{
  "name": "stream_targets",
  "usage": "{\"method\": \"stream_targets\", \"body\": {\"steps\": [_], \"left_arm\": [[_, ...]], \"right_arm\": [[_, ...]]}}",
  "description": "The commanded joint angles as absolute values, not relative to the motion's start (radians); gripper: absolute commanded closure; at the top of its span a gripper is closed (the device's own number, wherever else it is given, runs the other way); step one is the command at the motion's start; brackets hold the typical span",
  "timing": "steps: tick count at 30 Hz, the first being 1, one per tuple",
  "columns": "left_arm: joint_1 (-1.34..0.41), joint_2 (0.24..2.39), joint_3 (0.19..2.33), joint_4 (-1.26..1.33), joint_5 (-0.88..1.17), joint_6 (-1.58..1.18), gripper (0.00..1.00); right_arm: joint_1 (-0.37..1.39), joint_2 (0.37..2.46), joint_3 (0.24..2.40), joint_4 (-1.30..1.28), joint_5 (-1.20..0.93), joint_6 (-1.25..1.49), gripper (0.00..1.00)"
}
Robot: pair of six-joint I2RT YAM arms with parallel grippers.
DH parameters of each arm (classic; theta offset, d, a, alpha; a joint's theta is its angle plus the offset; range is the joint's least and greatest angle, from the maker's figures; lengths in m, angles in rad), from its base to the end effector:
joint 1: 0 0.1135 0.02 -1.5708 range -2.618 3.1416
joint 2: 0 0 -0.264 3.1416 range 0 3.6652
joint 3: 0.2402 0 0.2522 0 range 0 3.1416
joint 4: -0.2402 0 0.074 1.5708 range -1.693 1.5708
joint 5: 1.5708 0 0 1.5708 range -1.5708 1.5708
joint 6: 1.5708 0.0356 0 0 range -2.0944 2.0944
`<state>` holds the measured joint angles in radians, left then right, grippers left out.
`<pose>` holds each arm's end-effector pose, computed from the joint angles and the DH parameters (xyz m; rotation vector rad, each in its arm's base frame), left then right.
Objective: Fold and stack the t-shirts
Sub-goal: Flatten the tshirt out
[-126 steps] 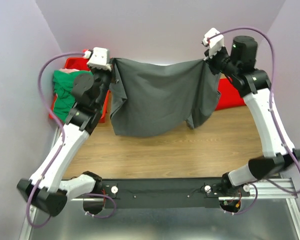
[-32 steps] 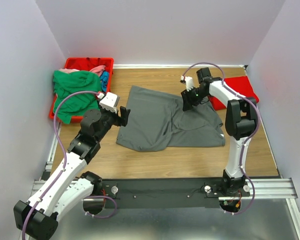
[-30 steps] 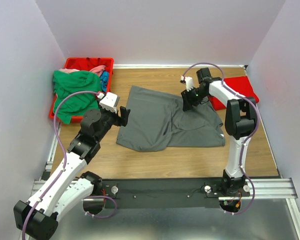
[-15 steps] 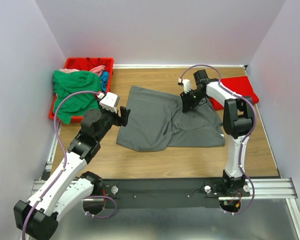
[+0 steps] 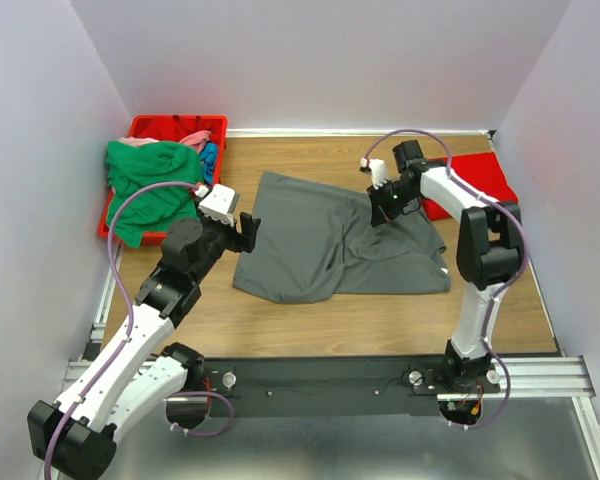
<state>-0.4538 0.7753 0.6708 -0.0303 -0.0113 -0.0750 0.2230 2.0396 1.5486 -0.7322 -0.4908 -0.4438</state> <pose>0.1709 -0.0829 0.3177 0.3156 1.6913 -0.3834 0.4054 0.1091 0.1873 -0.9887 2.4945 0.6154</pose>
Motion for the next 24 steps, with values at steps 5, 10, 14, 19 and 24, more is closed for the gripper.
{"method": "stream_targets", "body": {"steps": [5, 10, 14, 19, 24], "left_arm": [[-0.451, 0.772, 0.670, -0.008, -0.031, -0.078, 0.24], [-0.451, 0.765, 0.670, -0.008, -0.026, -0.080, 0.24], [-0.448, 0.761, 0.670, -0.009, -0.032, -0.078, 0.24], [-0.448, 0.759, 0.670, -0.009, -0.032, -0.078, 0.24], [-0.448, 0.753, 0.670, -0.011, -0.040, -0.080, 0.24]], "right_arm": [[0.232, 1.783, 1.360, -0.811, -0.546, -0.569, 1.00], [0.233, 1.608, 1.241, -1.006, -0.652, -0.800, 1.00], [0.244, 1.484, 1.152, -1.110, -0.686, -0.913, 0.99], [0.265, 1.393, 1.059, -1.182, -0.695, -0.972, 0.99], [0.334, 1.364, 1.014, -1.218, -0.677, -0.979, 0.98]]}}
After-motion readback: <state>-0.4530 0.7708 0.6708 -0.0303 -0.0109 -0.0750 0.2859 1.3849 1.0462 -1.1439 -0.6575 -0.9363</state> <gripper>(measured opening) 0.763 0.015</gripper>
